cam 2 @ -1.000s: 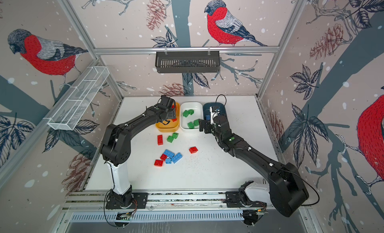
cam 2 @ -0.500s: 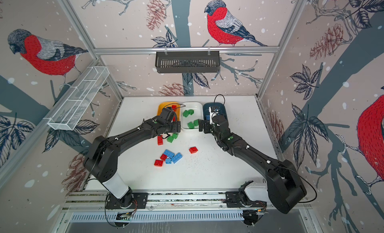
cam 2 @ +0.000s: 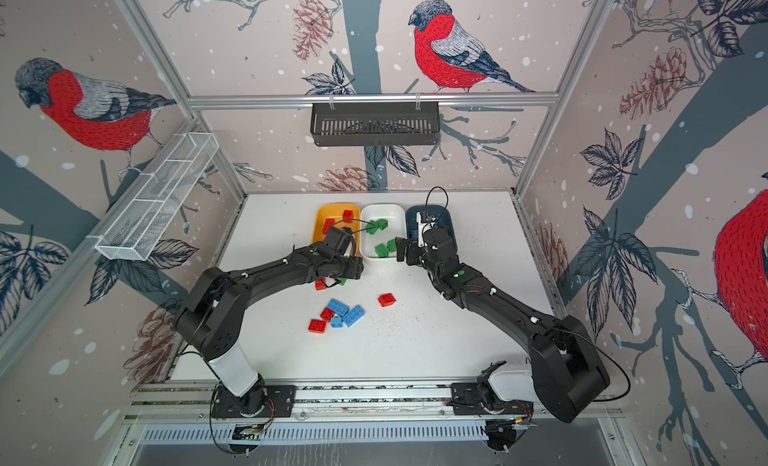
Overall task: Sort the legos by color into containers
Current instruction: 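Lower the left gripper beside the yellow tub and grasp a green brick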
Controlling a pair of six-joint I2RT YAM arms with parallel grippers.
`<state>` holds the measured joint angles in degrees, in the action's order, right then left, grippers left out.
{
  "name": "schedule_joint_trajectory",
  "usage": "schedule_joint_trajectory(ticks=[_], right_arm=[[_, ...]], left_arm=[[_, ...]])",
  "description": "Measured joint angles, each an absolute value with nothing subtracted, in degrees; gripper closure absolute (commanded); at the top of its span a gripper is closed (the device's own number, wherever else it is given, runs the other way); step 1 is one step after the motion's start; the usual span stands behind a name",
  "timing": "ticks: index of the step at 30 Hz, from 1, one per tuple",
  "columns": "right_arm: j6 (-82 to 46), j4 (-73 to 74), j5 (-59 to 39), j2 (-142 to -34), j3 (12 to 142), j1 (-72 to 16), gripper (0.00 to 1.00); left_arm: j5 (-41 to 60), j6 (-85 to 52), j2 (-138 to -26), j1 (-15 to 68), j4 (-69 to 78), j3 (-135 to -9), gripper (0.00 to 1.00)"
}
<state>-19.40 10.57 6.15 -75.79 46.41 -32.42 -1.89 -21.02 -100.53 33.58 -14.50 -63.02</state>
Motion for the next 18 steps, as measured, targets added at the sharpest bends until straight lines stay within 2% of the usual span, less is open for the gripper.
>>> schedule_joint_trajectory(ticks=[7,18], right_arm=[[-19.4,10.3,6.2,-74.9,46.2,-32.4,0.0],[-19.4,10.3,6.2,-74.8,46.1,-32.4,0.0]], left_arm=[[-4.7,-19.5,-103.7,33.7,-13.9,-63.7,0.34],[-7.7,-18.2,-107.4,36.2,-12.8,-65.2,0.54]])
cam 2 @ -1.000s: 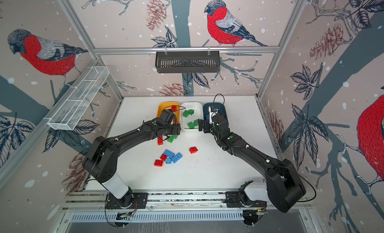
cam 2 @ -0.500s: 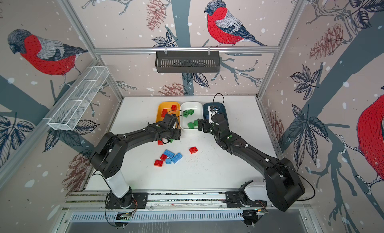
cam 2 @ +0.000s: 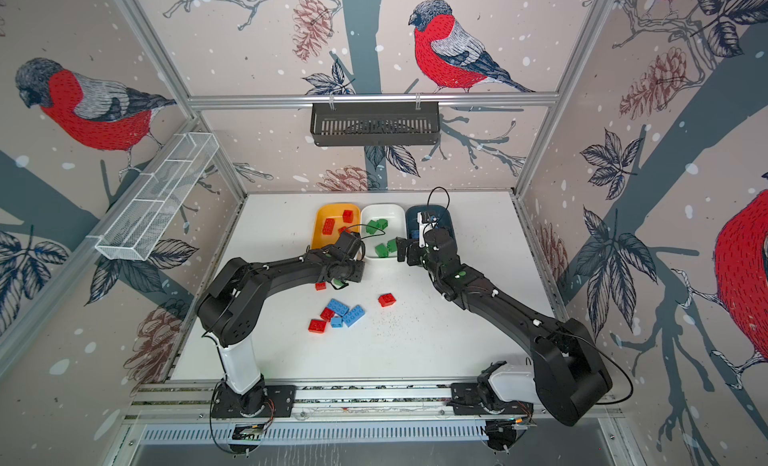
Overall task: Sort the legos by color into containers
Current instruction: 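Lower the left gripper beside the yellow tub and grasp a green brick, then carry the green brick into the white tub with the left gripper and release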
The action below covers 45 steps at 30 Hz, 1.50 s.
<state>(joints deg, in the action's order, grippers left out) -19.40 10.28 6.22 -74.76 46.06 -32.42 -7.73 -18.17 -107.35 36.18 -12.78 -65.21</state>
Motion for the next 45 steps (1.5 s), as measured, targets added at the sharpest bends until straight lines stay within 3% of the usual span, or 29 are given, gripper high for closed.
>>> schedule_joint_trajectory(ticks=[19,27,36,45], right_arm=[[-17.7,9.3,4.5,-75.6,46.8,-32.4,0.0],[-16.5,8.9,3.8,-75.4,46.3,-32.1,0.0],[-17.7,8.8,3.4,-74.3,44.3,-32.1,0.0],[-19.7,9.0,3.4,-72.4,42.4,-32.1,0.01]], left_arm=[[-16.8,-25.8,-109.4,40.1,-8.1,-62.8,0.68],[-15.2,-27.0,-101.7,40.3,-11.4,-61.5,0.69],[-12.1,-27.0,-99.8,40.3,-12.2,-71.6,0.69],[-15.4,-26.8,-109.5,40.3,-11.0,-82.8,0.69]])
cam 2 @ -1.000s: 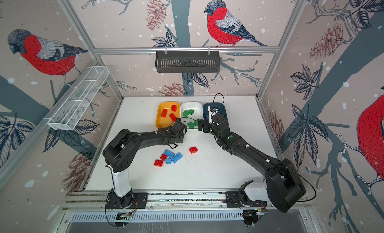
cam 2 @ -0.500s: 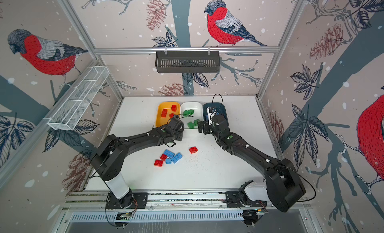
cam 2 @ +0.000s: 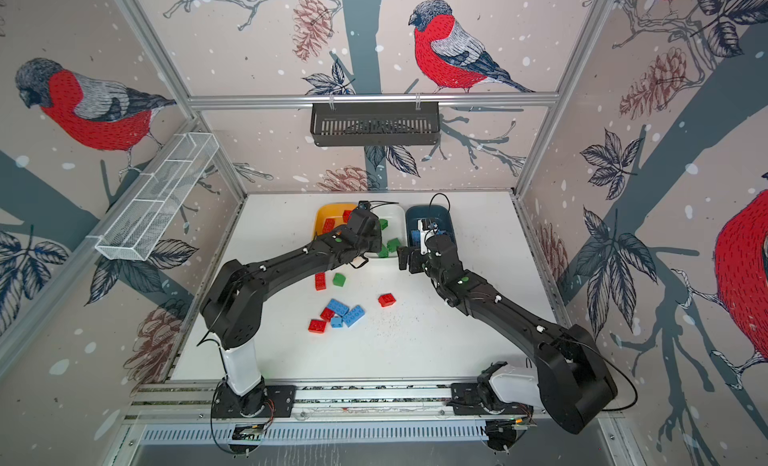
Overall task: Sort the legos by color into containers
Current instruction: 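Carry the green brick into the white tub with the left gripper and release, then lower the right gripper to the light-blue bricks while left returns over the yellow tub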
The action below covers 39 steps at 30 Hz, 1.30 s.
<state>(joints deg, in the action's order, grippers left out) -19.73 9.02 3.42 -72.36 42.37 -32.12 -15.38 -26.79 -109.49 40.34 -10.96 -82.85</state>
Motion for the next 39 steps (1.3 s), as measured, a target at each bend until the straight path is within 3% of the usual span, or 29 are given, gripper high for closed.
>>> schedule_joint_trajectory(ticks=[9,19,27,39], right_arm=[[-20.8,8.4,3.4,-69.7,39.8,-32.1,0.0],[-21.3,6.0,2.4,-69.6,36.1,-33.4,0.01],[-22.3,5.8,1.0,-69.7,34.6,-34.6,0.01],[-15.2,9.8,-7.8,-79.4,36.2,-46.5,0.0]], left_arm=[[-18.7,-25.4,-121.1,40.0,-12.8,-95.2,0.63],[-16.5,-25.5,-122.0,39.4,-15.3,-99.2,0.27],[-12.4,-25.4,-113.2,39.4,-14.4,-89.7,0.07],[-10.5,-31.0,-96.6,31.7,-12.7,-70.1,0.03]])
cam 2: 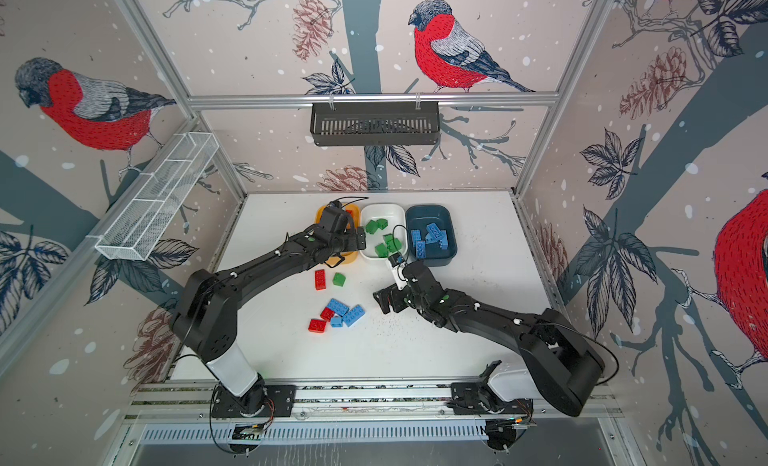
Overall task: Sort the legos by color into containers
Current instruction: 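Lower the right gripper to the light-blue bricks while left returns over the yellow tub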
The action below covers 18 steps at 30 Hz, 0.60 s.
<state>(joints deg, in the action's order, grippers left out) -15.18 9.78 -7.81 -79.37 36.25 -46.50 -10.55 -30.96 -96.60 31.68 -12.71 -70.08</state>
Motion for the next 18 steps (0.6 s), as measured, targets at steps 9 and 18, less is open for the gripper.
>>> schedule_joint_trajectory(ticks=[9,18], right_arm=[[1.7,10.3,-11.9,-90.1,42.9,-56.6,0.0],[2.9,9.7,-3.4,-101.3,51.0,-60.5,0.02]], left_arm=[[-10.7,-34.2,-91.0,26.8,-12.3,-63.9,0.03],[-10.9,-34.7,-88.6,25.2,-12.2,-61.0,0.03]])
